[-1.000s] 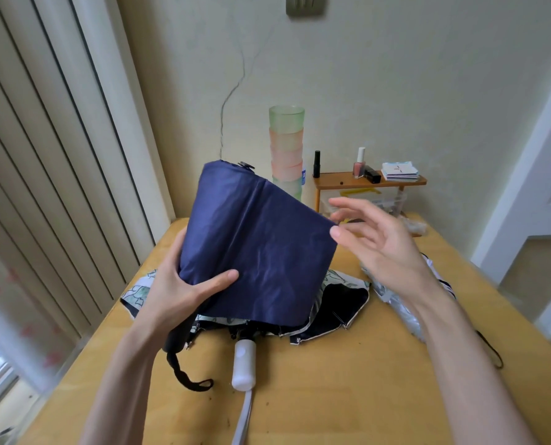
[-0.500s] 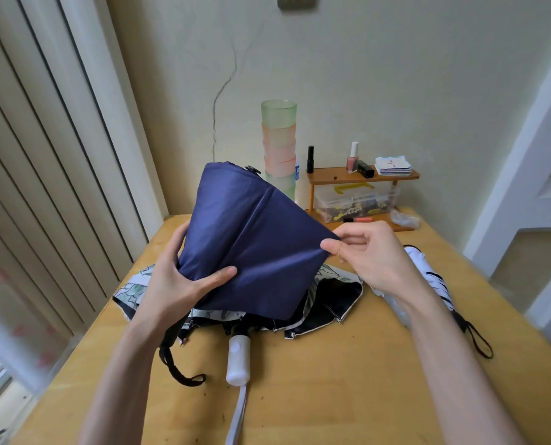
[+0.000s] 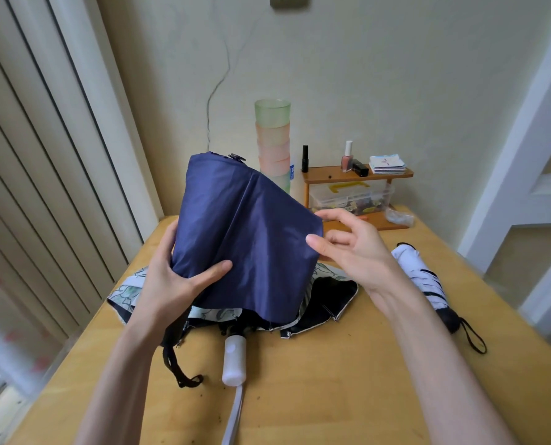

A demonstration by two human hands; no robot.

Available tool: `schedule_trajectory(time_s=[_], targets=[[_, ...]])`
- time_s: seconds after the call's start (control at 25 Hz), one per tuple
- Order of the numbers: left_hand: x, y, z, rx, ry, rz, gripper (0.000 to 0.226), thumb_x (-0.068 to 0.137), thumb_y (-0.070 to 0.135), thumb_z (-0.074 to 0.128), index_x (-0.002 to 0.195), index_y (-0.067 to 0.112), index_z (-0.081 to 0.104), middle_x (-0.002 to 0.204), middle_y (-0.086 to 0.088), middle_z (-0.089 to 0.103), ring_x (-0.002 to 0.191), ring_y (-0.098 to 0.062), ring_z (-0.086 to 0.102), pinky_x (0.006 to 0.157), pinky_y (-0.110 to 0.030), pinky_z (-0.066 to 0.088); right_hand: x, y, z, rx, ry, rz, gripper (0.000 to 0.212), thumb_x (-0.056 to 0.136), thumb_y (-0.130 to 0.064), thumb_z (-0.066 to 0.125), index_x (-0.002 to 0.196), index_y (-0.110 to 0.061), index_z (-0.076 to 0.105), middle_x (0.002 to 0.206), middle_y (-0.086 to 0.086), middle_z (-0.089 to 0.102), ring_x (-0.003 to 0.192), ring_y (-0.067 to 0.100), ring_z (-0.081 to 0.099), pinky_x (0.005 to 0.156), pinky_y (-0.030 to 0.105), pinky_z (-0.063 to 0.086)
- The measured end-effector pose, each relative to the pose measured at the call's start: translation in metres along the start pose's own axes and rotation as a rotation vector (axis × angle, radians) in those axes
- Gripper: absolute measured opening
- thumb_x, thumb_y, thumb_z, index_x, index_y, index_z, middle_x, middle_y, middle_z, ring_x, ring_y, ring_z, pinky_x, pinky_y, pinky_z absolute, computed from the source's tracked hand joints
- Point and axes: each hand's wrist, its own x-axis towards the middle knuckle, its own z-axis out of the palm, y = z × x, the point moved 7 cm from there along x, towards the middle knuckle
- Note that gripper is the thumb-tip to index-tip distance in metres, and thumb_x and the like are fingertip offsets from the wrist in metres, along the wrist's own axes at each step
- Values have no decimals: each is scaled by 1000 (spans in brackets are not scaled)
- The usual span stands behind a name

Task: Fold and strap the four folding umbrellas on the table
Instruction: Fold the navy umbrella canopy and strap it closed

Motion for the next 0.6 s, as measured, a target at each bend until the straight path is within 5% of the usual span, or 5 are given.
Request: schedule_trajectory(time_s=[0.16,0.28,0.44,0.6], targets=[[1,0,-1,-39,88,9,88,70,23,95,143,38,49,125,36,58,104,25,57,80,-2,50,5,4,-4,80,195,9,33,92,-11,81,122,-21,70,90,4,81,92,19,78,97,46,62],[2,-4,3,-61,104,7,94,66,32,97,147,40,48,141,22,59,121,10,59,94,-18,53,5,3,-6,64,291,13,17,93,-12,80,109,-13,76,93,0,82,92,17,78,96,41,63],[0,-6,13,-122,27,-21,93,70,51,94,149,44,45,144,20,59,124,4,61,97,-21,52,1,-3,10,331,177,24,25,100,-11,71,125,-19,72,115,-5,80,112,12,75,102,38,59],[-1,-7,13,-180,13,-35,87,72,45,89,148,45,47,140,14,64,122,-7,67,98,-35,56,1,-3,10,151,210,-38,22,102,-25,71,124,-22,74,111,-10,81,110,9,75,102,40,59]])
